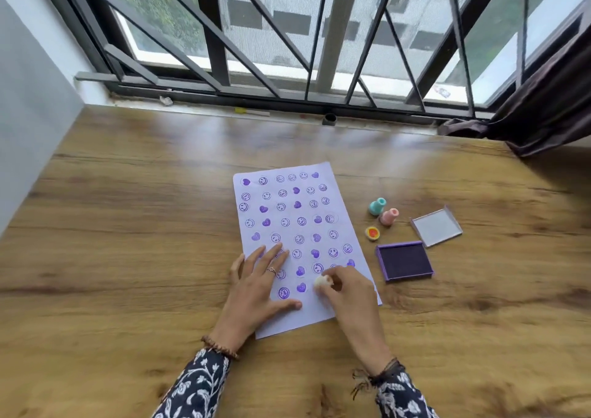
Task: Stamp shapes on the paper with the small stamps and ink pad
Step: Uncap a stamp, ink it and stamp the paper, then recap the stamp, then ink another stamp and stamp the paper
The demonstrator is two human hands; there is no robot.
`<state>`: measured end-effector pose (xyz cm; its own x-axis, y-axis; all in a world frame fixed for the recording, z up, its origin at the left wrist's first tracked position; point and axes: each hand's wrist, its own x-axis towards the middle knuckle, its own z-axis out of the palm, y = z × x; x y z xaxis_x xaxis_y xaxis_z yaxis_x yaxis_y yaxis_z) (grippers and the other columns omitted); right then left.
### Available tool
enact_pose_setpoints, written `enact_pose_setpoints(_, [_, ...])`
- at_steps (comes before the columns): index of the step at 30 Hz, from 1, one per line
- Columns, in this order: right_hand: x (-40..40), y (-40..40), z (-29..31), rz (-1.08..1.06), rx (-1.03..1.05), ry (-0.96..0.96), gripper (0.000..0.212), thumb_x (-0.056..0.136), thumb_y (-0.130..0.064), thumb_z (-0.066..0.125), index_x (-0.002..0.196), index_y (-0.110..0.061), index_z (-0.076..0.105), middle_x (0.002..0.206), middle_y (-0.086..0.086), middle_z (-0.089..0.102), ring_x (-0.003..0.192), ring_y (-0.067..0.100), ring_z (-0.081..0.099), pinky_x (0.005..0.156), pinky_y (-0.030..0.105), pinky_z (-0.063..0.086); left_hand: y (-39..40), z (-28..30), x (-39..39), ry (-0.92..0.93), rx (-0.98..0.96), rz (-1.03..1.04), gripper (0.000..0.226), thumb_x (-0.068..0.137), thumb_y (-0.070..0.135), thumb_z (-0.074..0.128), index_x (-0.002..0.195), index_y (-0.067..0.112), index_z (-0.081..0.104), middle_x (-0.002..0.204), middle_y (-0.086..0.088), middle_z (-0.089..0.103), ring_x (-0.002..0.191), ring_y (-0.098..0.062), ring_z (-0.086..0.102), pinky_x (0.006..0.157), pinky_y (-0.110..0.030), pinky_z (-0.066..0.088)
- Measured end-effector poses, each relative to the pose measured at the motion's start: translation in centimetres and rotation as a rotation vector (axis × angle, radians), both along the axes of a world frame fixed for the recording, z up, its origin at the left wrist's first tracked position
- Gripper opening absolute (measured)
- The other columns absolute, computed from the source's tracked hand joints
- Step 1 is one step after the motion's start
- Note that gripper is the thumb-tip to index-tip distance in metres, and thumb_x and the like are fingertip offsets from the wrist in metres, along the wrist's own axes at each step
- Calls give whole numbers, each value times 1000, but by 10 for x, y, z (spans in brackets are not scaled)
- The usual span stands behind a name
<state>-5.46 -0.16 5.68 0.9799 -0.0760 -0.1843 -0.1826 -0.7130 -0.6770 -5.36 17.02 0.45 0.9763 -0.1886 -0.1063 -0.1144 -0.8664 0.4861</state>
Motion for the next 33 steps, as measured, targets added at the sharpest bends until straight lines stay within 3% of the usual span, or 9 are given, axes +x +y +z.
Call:
enact_pose_setpoints(3, [3,-26,10,-320,555,100,10,75,-16,74,83,-11,74,86,5,75,77,12,68,66,13,52,0,-1,0,9,-27,-7,95,65,70,58,141,34,15,152,18,11,141,-11,4,107,-32,-12])
enact_pose_setpoints(6, [1,-55,17,-432,936,241,13,79,-15,68,85,-7,75,90,4,76,83,10,69,71,17,56,-3,2,1,7,-36,11,97,63,72,57,141,37,10,152,16,13,141,-11,7,110,-38,-7])
enact_pose_setpoints(12, [8,-91,25,-666,1366,316,29,86,-8,57,64,-8,76,67,2,74,58,7,69,53,16,56,-55,20,38,-188,-126,22,54,83,45,59,131,30,40,134,8,49,125,-12,39,93,-25,9])
enact_pose_setpoints(15, [14,-102,26,-679,1417,277,31,86,-7,56,63,-8,76,65,3,74,56,8,69,49,16,55,-100,26,69,-156,-111,-118,38,90,35,51,127,28,47,128,3,55,120,-15,44,92,-31,14])
enact_pose_setpoints(21, [23,-121,22,-650,1401,176,32,85,-4,56,60,-9,76,64,2,74,59,8,69,51,16,55,-144,25,106,-107,-113,-280,33,92,17,46,123,26,52,123,-7,54,110,-24,50,91,-40,23])
enact_pose_setpoints(26, [27,-129,16,-592,1309,130,10,66,-13,67,64,-11,77,68,0,75,64,7,70,56,15,55,-146,26,115,-200,-137,-294,22,85,10,55,103,17,64,111,-5,59,99,-23,56,72,-29,16])
enact_pose_setpoints(28, [29,-132,15,-556,1255,110,11,64,-16,70,71,-11,77,74,1,76,70,8,70,60,15,55,-146,28,113,-114,-360,-165,19,80,8,64,96,16,67,96,0,58,89,-13,57,76,-23,26])
enact_pose_setpoints(31, [34,-133,20,-476,1159,59,36,50,-32,77,79,-11,77,81,2,77,78,11,71,66,16,56,-145,44,105,231,-890,38,23,70,-1,73,81,19,70,73,5,68,68,3,61,69,-10,45])
enact_pose_setpoints(33, [37,-131,24,-442,1118,35,42,43,-37,78,78,-14,77,79,1,77,77,10,71,67,16,55,-143,49,98,339,-1009,36,25,72,-5,70,80,19,70,65,13,72,66,5,62,64,-9,47])
